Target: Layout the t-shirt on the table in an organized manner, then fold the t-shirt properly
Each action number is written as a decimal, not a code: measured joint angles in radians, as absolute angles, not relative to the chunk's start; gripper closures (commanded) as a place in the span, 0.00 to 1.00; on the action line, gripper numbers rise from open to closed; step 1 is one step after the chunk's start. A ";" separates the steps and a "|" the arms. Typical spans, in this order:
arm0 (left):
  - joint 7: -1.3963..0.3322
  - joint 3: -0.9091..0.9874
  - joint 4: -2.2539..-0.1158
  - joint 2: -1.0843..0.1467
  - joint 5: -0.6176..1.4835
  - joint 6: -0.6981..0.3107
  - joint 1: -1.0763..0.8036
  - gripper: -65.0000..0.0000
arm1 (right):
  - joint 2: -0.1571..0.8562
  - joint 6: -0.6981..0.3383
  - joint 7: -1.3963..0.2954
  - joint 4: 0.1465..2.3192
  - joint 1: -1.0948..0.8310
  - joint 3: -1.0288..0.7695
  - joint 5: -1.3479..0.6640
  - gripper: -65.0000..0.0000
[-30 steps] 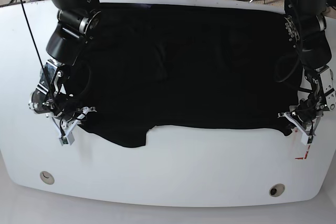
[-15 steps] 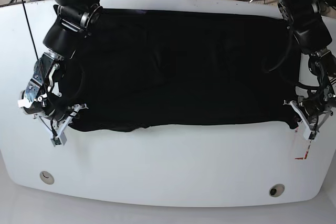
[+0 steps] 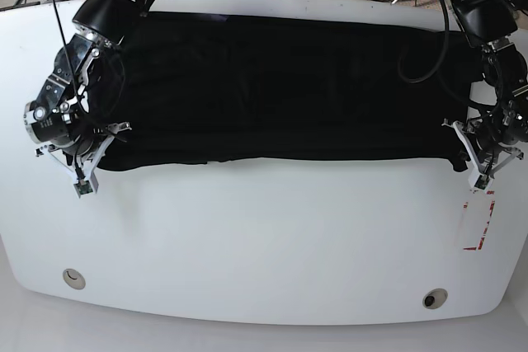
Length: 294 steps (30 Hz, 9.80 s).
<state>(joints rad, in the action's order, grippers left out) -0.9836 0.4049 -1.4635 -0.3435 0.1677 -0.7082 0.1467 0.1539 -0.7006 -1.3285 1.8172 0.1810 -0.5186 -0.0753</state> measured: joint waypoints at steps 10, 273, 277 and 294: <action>-0.983 0.405 -1.477 -0.353 0.159 -0.708 0.060 1.00 | 0.144 -0.703 -1.329 1.922 0.012 -0.519 -0.088 0.99; -1.037 0.085 -1.515 -0.264 0.251 -0.700 0.024 0.59 | 0.426 -0.756 -0.738 1.330 -0.163 -0.218 -0.673 0.92; -1.019 0.044 -1.473 -0.257 0.248 -0.697 0.074 0.59 | 0.447 -0.744 -0.736 1.320 -0.147 -0.217 -0.655 0.92; -1.153 0.068 -1.756 -0.271 0.258 -0.702 0.024 0.59 | 0.452 -0.737 -0.740 1.321 -0.143 -0.221 -0.651 0.92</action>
<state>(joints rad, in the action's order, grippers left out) -1.1526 0.0681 -1.7561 -0.2707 0.2577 -0.7025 0.0242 0.4519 -0.7368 -0.7403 1.3212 -0.1429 -0.2211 -0.6510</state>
